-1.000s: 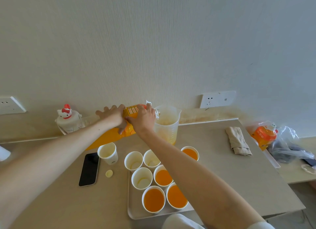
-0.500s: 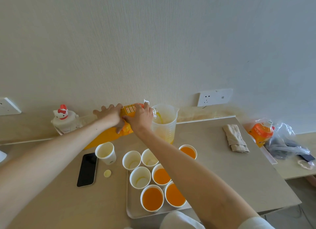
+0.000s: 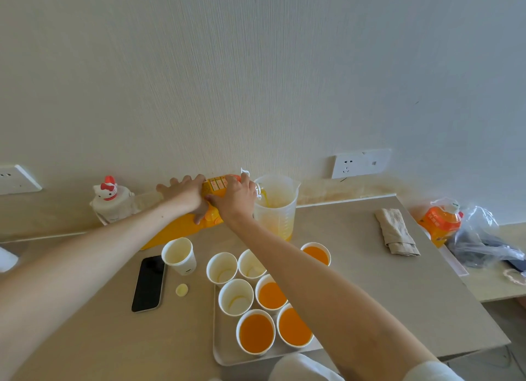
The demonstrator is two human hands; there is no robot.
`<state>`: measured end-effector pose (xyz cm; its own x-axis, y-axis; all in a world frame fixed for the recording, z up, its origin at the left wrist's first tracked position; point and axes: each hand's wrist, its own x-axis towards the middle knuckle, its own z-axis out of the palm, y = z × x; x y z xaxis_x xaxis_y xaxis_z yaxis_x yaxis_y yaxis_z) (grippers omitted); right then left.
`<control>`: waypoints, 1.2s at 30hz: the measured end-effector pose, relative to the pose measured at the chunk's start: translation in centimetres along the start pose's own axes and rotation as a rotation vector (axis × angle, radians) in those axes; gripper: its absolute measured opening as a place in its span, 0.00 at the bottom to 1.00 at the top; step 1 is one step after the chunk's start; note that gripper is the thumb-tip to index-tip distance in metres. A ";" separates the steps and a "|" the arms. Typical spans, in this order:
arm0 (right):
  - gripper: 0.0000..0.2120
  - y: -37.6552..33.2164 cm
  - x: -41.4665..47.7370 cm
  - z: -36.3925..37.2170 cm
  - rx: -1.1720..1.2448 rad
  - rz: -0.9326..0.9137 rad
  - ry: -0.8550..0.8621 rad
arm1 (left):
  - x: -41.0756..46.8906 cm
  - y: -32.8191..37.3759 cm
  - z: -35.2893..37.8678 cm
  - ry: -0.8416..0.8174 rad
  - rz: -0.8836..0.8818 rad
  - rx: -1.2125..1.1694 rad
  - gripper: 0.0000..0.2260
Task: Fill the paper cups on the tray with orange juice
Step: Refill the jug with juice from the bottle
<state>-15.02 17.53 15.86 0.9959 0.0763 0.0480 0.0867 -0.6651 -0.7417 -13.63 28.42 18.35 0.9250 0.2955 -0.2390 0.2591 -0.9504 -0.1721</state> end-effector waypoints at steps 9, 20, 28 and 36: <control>0.28 0.2 0.0 0.2 -0.004 0.000 0.005 | 0.0 0.2 0.1 0.006 -0.001 0.008 0.42; 0.27 0.3 0.3 0.2 0.002 -0.008 0.014 | -0.1 0.2 0.1 0.021 -0.006 0.003 0.41; 0.27 0.2 0.5 0.2 0.030 -0.010 0.009 | 0.0 0.0 0.1 0.031 -0.002 -0.005 0.43; 0.28 0.3 0.8 0.6 0.018 -0.042 0.033 | 0.1 0.1 0.0 0.018 -0.009 -0.023 0.42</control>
<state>-14.24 17.81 15.26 0.9917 0.0794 0.1016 0.1288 -0.6480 -0.7507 -13.48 28.38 18.34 0.9273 0.3025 -0.2204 0.2738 -0.9498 -0.1517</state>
